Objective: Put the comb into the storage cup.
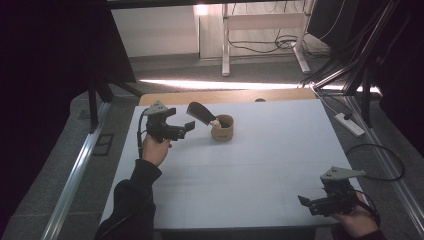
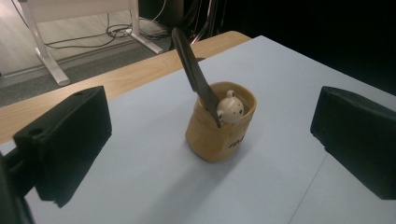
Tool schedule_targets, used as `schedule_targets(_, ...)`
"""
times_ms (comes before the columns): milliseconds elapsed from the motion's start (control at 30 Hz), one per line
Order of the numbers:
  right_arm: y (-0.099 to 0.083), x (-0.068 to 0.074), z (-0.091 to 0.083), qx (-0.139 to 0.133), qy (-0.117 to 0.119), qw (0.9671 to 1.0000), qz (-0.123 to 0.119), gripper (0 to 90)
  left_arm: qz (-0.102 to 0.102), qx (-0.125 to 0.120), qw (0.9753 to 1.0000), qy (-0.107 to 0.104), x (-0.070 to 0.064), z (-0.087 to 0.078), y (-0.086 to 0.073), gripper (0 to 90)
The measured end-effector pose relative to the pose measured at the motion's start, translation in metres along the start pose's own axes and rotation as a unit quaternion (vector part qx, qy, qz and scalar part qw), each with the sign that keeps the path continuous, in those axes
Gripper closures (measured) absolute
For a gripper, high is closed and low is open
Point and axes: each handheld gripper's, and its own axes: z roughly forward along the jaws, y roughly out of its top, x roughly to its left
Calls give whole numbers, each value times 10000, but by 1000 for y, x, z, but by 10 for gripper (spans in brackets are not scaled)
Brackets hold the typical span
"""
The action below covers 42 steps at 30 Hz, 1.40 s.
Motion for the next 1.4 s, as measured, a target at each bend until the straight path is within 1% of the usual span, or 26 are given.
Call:
schedule_targets(800,0,0,0,-13,15,10000,-21,0,79,237,9997,61,-13,-6,-13,0)
schedule_targets(1100,0,0,-1,-13,22,10000,-37,0,33,257,9997,40,-17,-10,-18,0)
schedule_targets(1400,0,1,-1,-32,32,10000,-65,0,1,287,9995,94,-20,-15,-23,0)
